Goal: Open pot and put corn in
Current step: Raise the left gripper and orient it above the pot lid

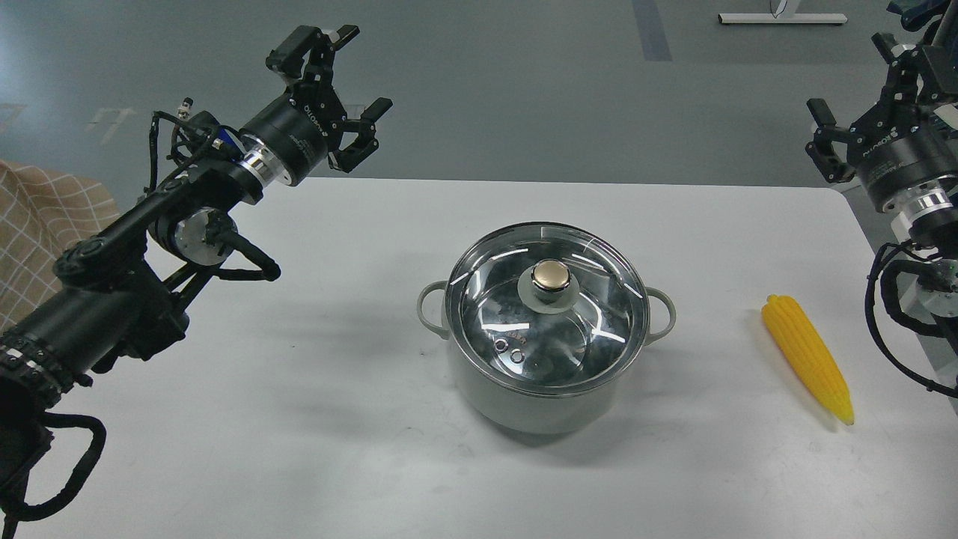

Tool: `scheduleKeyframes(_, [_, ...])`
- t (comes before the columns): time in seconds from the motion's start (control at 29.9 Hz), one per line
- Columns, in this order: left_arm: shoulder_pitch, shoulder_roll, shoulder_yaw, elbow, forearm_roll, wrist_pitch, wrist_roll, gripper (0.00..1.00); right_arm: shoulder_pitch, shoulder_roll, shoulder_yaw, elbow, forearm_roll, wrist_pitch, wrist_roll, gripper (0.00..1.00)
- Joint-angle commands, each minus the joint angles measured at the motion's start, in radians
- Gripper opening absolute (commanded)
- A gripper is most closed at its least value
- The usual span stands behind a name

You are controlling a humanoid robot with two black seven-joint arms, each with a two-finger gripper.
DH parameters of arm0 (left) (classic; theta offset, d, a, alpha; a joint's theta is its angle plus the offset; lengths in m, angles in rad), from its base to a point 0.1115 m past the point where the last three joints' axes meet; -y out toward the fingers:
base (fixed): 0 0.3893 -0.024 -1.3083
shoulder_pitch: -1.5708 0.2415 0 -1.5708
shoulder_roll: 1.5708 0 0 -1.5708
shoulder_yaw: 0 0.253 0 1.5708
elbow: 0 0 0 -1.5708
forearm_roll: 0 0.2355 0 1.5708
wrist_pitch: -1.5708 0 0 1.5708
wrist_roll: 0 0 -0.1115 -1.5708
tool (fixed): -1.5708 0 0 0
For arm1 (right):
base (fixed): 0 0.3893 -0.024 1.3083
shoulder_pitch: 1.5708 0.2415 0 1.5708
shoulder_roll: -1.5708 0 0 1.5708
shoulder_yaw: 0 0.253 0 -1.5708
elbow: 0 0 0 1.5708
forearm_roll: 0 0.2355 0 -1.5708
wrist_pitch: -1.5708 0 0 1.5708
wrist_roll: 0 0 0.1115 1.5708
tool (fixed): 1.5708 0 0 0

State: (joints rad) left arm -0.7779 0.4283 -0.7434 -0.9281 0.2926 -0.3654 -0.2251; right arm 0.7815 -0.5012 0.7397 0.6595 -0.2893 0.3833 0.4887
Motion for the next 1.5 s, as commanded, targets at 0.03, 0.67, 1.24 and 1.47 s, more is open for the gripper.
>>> scheduleKeyframes(0.03, [0.005, -0.003, -0.04, 0.0, 0.0, 0.005, -0.007, 0.98, -0.01, 0.0, 0.0, -0.001, -0.002, 0.002, 0.0, 1.0])
scheduleKeyframes(0.67, [0.008, 0.0, -0.048, 0.069, -0.006, 0.011, -0.051, 0.98, -0.011, -0.016, -0.008, -0.006, -0.014, 0.0, 0.0, 1.0])
scheduleKeyframes(1.24, [0.008, 0.003, -0.053, 0.061, -0.009, -0.04, -0.069, 0.98, -0.008, -0.022, -0.026, -0.008, -0.014, 0.003, 0.0, 1.0])
scheduleKeyframes(1.47, [0.009, 0.009, -0.086, 0.052, -0.009, -0.04, -0.068, 0.98, 0.004, -0.031, -0.026, -0.006, -0.013, 0.005, 0.0, 1.0])
